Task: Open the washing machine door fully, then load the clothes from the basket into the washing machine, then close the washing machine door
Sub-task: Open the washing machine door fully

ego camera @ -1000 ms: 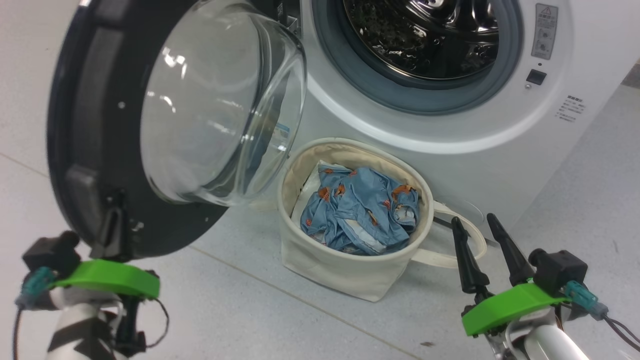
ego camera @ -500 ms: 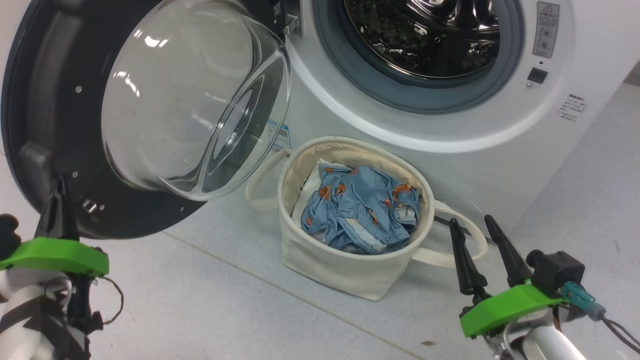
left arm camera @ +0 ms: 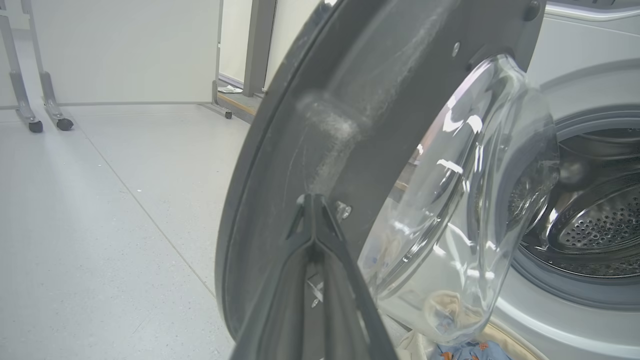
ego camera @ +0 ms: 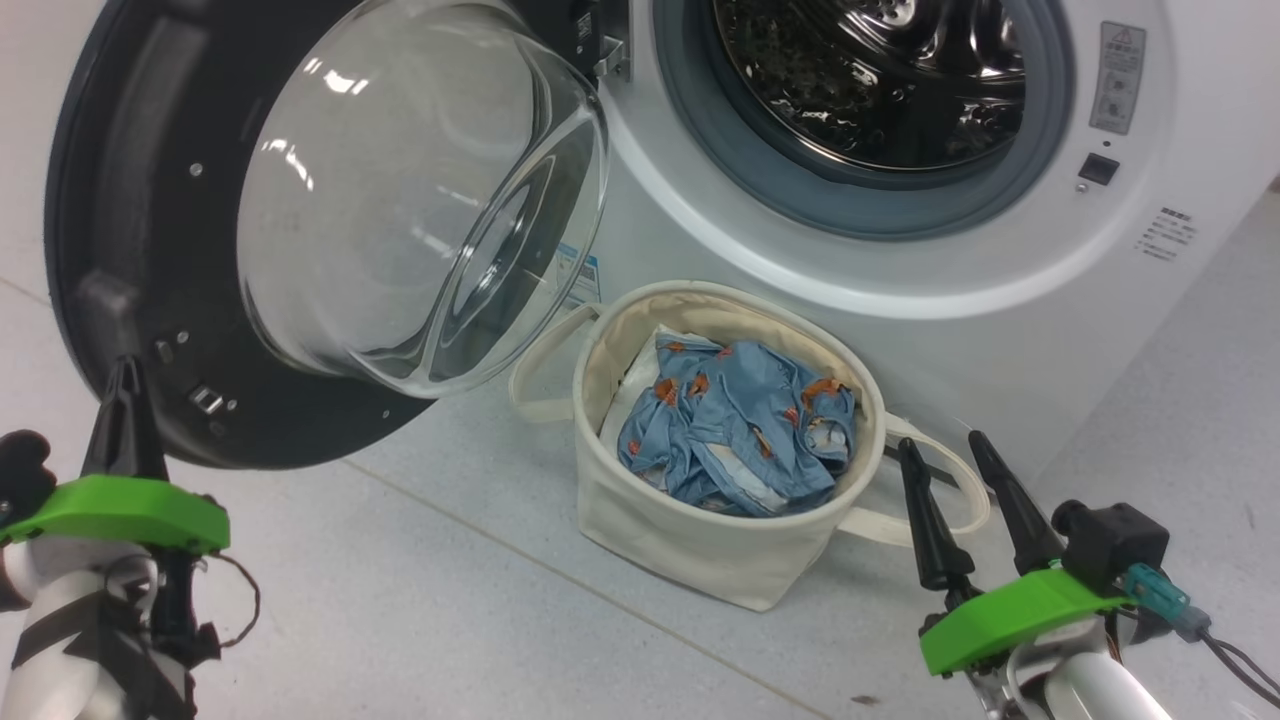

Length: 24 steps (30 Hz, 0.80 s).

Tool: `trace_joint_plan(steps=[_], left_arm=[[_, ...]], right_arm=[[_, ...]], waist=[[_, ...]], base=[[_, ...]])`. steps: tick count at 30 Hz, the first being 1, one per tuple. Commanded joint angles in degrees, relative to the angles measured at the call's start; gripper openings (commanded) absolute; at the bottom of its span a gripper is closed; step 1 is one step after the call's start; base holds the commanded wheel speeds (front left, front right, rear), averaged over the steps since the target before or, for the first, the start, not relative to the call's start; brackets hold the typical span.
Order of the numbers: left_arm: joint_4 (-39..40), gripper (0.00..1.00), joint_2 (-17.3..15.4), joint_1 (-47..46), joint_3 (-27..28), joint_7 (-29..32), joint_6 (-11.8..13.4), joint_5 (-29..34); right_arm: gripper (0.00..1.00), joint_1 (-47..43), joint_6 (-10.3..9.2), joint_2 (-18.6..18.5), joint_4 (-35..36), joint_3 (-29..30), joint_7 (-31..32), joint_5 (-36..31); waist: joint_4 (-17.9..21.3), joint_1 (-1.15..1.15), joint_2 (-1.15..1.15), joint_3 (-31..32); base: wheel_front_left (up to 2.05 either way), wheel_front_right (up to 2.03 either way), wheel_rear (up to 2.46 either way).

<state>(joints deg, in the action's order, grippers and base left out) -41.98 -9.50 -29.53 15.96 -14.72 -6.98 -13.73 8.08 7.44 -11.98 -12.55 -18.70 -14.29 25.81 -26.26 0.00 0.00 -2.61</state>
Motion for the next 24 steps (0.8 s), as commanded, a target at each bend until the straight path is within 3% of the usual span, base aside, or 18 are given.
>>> trace_joint_plan(steps=[1,2,3,5,6,17,24], left_arm=[[2.02,0.00,-1.39,-2.04,1.18,-0.28,-0.20,0.31],[2.12,0.08,-1.18,-1.92,0.96,-0.28,-0.26,0.26],[2.12,0.08,-1.18,-1.92,0.96,-0.28,-0.26,0.26],[2.25,0.96,-0.81,-1.61,0.43,-0.28,-0.36,-0.02],[2.37,1.00,-0.60,-1.42,0.18,-0.28,-0.40,-0.33],[8.82,1.00,1.54,5.02,-7.00,-0.28,-0.49,-5.19],[12.92,1.00,3.47,8.45,-12.77,-0.28,-0.50,-8.89]], right_arm=[[1.00,1.60,0.05,0.00,1.61,-0.69,-0.71,0.39],[1.00,1.60,0.05,0.04,1.60,-0.71,-0.71,0.38],[1.00,1.60,0.05,0.04,1.60,-0.71,-0.71,0.38],[1.00,1.58,0.05,0.13,1.56,-0.78,-0.71,0.40],[1.00,1.56,0.05,0.19,1.55,-0.83,-0.71,0.42],[1.00,1.05,0.05,0.64,2.07,-0.19,-0.71,0.59],[1.00,1.23,0.05,0.48,3.40,0.28,-0.71,0.48]], waist=[[-0.46,0.00,0.00,0.11],[-0.57,0.00,0.00,0.20],[-0.57,0.00,0.00,0.20],[-0.64,0.00,0.00,0.41],[-0.59,0.00,0.00,0.53],[3.19,0.00,0.00,1.15],[7.61,0.00,0.00,0.46]], base=[[0.00,0.00,0.00],[0.00,0.00,0.00],[0.00,0.00,0.00],[0.00,0.00,0.00],[0.00,0.00,0.00],[0.00,0.00,0.00],[0.00,0.00,0.00]])
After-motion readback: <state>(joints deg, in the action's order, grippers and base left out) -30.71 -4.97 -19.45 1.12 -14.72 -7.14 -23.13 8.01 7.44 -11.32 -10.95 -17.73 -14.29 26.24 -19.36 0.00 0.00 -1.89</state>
